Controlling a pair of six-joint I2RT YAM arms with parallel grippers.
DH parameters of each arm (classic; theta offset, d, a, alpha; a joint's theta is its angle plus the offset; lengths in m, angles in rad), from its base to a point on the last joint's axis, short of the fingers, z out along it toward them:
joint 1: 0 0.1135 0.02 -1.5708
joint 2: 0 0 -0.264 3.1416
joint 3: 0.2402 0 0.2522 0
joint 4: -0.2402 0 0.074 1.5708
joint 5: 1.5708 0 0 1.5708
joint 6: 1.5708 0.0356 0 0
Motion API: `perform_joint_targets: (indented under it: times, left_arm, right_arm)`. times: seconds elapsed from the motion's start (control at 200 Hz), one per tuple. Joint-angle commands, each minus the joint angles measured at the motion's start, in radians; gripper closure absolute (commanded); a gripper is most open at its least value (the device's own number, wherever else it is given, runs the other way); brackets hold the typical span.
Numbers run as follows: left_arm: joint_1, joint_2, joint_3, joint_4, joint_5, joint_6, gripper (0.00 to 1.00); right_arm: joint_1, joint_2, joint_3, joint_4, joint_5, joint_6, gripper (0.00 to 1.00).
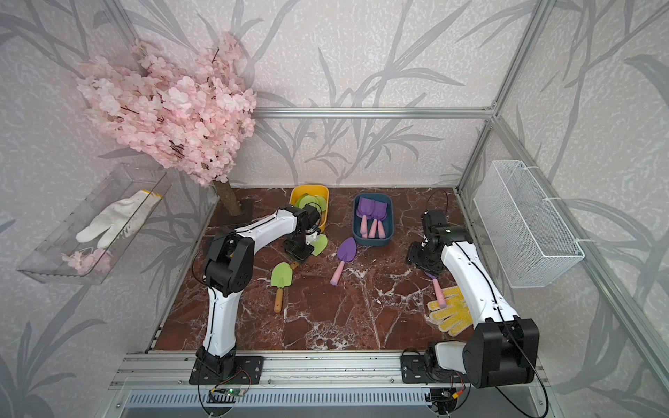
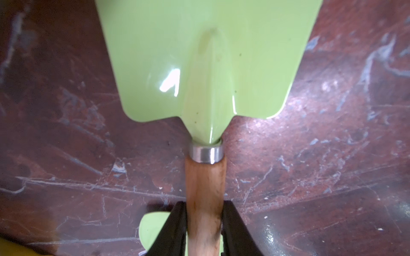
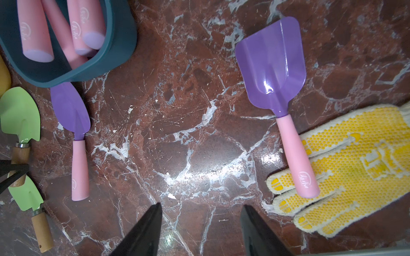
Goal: Sort the small shovels by color and place them into the storage box
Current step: Pick up the shovel from the center of the board.
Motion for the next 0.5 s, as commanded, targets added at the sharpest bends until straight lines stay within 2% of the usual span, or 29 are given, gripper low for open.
perform_joint_targets:
  times: [0.0, 0.495]
  left_arm:
    - [-0.014, -0.017, -0.002, -0.013, 0.005, 0.012, 0.73]
    - [-0.101, -0.122, -0.057, -0.064, 0.006, -0.026, 0.77]
  right_arm:
    - [-0.003, -0.011, 0.001, 0.004, -0.005, -0.009, 0.39]
    - [-0.003, -0.049, 0.008, -0.006, -0.015, 0.000, 0.39]
